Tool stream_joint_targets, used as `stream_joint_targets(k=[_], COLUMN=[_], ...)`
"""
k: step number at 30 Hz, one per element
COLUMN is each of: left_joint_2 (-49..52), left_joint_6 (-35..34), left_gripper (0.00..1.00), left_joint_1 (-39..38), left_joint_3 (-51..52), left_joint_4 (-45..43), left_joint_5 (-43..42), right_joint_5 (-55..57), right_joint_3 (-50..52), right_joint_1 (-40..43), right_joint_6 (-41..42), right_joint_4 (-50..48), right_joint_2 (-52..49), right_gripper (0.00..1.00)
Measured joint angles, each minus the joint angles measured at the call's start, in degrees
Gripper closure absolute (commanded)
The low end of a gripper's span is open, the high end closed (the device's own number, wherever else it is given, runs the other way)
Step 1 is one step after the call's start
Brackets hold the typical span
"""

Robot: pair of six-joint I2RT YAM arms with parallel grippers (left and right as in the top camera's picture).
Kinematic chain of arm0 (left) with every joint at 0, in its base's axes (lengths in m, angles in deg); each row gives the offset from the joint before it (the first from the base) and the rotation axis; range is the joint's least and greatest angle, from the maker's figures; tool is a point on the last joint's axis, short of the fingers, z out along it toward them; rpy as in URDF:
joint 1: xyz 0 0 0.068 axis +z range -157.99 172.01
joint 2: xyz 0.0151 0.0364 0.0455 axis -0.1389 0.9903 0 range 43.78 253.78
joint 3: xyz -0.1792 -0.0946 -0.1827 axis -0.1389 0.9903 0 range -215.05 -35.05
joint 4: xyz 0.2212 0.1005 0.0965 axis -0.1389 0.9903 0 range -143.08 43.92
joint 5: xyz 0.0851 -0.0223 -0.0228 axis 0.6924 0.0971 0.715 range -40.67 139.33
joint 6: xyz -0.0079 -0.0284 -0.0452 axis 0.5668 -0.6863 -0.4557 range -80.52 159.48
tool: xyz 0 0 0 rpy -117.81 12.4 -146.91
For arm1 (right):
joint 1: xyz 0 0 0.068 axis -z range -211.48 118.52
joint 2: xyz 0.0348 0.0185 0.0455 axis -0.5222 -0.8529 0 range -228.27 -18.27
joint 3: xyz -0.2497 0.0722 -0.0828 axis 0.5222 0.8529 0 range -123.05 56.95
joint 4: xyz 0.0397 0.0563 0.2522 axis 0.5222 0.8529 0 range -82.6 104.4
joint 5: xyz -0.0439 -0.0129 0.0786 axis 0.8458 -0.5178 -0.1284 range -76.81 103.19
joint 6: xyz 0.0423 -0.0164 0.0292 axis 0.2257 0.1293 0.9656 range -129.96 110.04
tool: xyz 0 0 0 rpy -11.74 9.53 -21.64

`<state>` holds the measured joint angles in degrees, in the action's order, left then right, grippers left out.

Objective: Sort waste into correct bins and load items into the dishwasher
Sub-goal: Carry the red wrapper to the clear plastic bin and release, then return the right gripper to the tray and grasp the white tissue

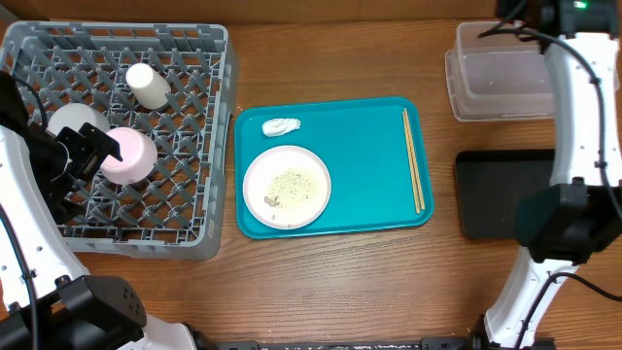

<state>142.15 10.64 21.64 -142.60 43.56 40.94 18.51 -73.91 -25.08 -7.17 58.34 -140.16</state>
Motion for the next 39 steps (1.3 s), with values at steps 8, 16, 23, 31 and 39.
stream_joint_targets(k=[8, 16, 23, 31, 39], left_joint_2=[0.00, 0.00, 0.00, 0.00, 0.00], left_joint_6=[0.00, 0.00, 0.00, 0.00, 0.00], left_gripper=[0.00, 0.00, 0.00, 0.00, 0.00], left_joint_1=[0.00, 0.00, 0.00, 0.00, 0.00], left_joint_3=[0.00, 0.00, 0.00, 0.00, 0.00], left_joint_4=[0.00, 0.00, 0.00, 0.00, 0.00], left_joint_5=[0.00, 0.00, 0.00, 0.00, 0.00], right_joint_5=[-0.28, -1.84, -29.46, -30.32, -15.08], right_joint_3=[5.92, 7.19, 7.34, 7.28, 7.28], right_joint_1=[2.95, 2.51, -1.44, -17.55, -34.01], right_joint_6=[7.91, 10.14, 10.67, 8.94, 4.09], right_joint_4=[-3.17, -0.31, -2.14, 2.05, 0.79], right_joint_2=[-0.94, -1.53, 2.62, 4.46, -4.50], right_gripper=[0.00, 0.00, 0.00, 0.00, 0.00])
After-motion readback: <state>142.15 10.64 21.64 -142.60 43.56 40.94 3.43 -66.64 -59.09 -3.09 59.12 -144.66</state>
